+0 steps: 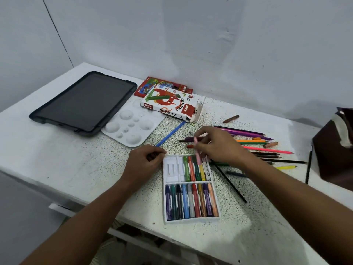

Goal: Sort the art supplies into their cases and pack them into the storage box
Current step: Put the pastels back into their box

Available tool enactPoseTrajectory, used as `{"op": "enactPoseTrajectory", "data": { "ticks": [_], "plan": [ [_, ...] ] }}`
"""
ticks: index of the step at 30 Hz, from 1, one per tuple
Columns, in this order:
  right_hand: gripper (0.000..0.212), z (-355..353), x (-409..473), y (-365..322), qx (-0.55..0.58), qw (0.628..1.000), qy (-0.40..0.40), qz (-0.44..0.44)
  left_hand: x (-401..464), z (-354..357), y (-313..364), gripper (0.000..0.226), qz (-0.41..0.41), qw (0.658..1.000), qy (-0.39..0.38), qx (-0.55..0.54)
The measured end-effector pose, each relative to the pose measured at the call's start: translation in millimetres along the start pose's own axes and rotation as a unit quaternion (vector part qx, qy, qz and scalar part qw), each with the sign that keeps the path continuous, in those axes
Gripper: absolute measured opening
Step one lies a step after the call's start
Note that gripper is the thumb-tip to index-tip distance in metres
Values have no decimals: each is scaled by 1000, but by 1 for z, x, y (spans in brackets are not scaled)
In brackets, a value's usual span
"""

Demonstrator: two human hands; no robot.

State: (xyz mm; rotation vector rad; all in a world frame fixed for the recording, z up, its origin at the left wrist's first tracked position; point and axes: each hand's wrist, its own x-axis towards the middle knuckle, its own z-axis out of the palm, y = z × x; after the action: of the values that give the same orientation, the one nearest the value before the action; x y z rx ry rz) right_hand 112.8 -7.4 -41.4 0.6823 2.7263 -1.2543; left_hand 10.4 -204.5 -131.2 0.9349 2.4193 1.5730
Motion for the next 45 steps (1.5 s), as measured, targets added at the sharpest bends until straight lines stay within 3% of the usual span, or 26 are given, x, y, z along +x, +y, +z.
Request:
{"op": "enactPoseTrajectory", "data": {
  "ticks": [17, 22, 30, 45],
  "plan": [
    [37, 47, -13, -14, -167, 986, 4, -11, -2, -2, 1, 14, 17, 1000, -6, 3],
    [25, 40, -18, -14, -165, 986, -10, -25, -2, -2, 2, 14, 15, 1000, -8, -1],
    [35, 45, -26, -13, -203, 978, -25, -47, -3, -2, 3, 15, 7, 1000, -8, -14],
    [23, 39, -19, -12, -232, 969, -50, -67, -2, -3, 2, 15, -8, 1000, -16, -21]
  ]
}}
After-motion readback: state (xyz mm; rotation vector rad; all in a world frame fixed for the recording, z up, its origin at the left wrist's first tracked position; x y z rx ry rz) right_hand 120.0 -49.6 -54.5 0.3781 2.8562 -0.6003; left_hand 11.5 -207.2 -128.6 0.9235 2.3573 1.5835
